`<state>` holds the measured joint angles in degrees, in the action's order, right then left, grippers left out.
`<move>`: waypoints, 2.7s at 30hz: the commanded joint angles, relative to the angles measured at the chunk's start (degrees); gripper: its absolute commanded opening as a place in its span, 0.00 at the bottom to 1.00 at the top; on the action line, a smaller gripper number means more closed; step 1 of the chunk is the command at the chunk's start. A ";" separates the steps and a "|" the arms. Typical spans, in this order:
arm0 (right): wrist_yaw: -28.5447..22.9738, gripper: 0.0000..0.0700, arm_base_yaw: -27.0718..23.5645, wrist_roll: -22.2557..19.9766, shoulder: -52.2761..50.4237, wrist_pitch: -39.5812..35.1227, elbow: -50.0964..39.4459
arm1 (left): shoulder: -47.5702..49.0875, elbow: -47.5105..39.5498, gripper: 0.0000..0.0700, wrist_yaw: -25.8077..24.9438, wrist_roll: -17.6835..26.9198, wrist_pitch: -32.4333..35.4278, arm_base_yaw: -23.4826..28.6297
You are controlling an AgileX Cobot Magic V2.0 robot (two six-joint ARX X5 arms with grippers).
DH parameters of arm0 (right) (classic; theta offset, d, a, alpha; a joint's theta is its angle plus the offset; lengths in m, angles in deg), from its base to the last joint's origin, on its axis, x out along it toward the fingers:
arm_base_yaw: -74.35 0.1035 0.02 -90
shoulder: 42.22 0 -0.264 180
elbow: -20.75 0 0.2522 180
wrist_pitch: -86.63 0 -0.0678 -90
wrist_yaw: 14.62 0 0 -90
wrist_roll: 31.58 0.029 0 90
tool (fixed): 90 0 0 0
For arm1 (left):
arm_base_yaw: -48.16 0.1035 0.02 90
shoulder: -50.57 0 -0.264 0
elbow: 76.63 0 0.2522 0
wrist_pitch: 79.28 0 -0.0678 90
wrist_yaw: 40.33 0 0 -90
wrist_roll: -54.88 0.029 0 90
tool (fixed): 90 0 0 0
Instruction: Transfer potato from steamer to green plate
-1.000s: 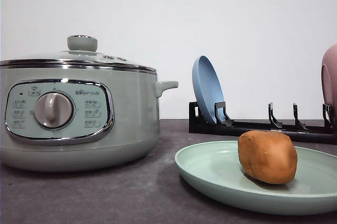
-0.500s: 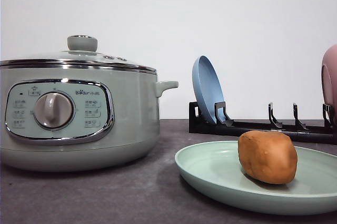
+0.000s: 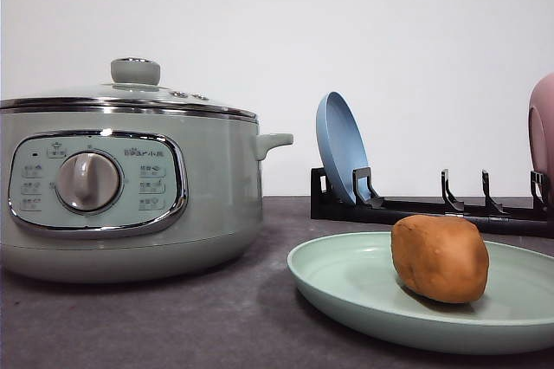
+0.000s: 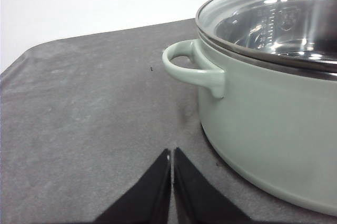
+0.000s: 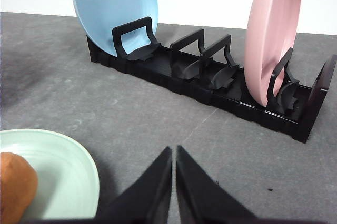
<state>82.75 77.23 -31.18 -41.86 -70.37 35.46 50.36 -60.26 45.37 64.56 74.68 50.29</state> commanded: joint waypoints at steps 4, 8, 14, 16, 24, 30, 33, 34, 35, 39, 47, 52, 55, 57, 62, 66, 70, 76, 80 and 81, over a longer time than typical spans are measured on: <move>0.04 0.00 -0.11 0.41 -0.15 -0.20 -0.28 | 0.02 -0.79 0.00 0.04 -0.33 -1.44 0.00; 0.04 0.00 -0.11 0.39 -0.15 -0.20 -0.28 | 0.03 -0.79 0.00 0.04 -0.33 -1.44 0.00; 0.04 0.00 -0.11 0.39 -0.15 -0.20 -0.28 | 0.02 -0.79 0.00 0.04 -0.33 -1.44 0.00; 0.04 0.00 -0.11 0.39 -0.15 -0.20 -0.28 | 0.02 -0.79 0.00 0.04 -0.33 -1.44 0.00; 0.04 0.00 -0.11 0.39 -0.15 -0.20 -0.28 | 0.04 -0.79 0.00 0.04 -0.33 -1.45 0.00; 0.04 0.00 -0.11 0.41 -0.15 -0.20 -0.28 | 0.02 -0.79 0.00 0.04 -0.33 -1.44 0.00; 0.04 0.00 -0.11 0.39 -0.15 -0.20 -0.28 | 0.02 -0.79 0.00 0.04 -0.33 -1.44 0.00; 0.04 0.00 -0.11 0.39 -0.15 -0.20 -0.28 | 0.04 -0.79 0.00 0.04 -0.33 -1.44 0.00; 0.04 0.00 -0.11 0.39 -0.15 -0.20 -0.28 | 0.03 -0.79 0.00 0.04 -0.31 -1.44 0.00; 0.04 0.00 -0.11 0.39 -0.15 -0.20 -0.28 | 0.04 -0.79 0.00 0.04 -0.33 -1.45 0.00; 0.04 0.00 -0.11 0.41 -0.15 -0.20 -0.28 | 0.04 -0.79 0.00 0.04 -0.33 -1.44 0.00; 0.04 0.00 -0.11 0.39 -0.15 -0.20 -0.28 | 0.03 -0.79 0.00 0.04 -0.33 -1.44 0.00; 0.04 0.00 -0.11 0.39 -0.15 -0.20 -0.28 | 0.04 -0.79 0.00 0.04 -0.33 -1.44 0.00; 0.04 0.00 -0.11 0.39 -0.15 -0.20 -0.28 | 0.04 -0.79 0.00 0.04 -0.31 -1.44 0.00; 0.04 0.00 -0.11 0.39 -0.15 -0.20 -0.28 | 0.02 -0.79 0.00 0.04 -0.33 -1.46 0.00; 0.04 0.00 -0.11 0.39 -0.15 -0.20 -0.28 | 0.04 -0.79 0.00 0.04 -0.33 -1.44 0.00; 0.04 0.00 -0.11 0.39 -0.15 -0.20 -0.28 | 0.04 -0.79 0.00 0.04 -0.33 -1.44 0.00; 0.04 0.00 -0.11 0.39 -0.15 -0.20 -0.28 | 0.02 -0.79 0.00 0.04 -0.33 -1.44 0.00; 0.04 0.00 -0.11 0.41 -0.15 -0.20 -0.28 | 0.04 -0.79 0.00 0.04 -0.33 -1.44 0.00; 0.04 0.00 -0.11 0.40 -0.15 -0.20 -0.28 | 0.04 -0.79 0.00 0.04 -0.33 -1.44 0.00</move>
<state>82.75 77.23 -31.18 -41.86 -70.37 35.44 50.36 -60.26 45.37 64.58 74.68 50.29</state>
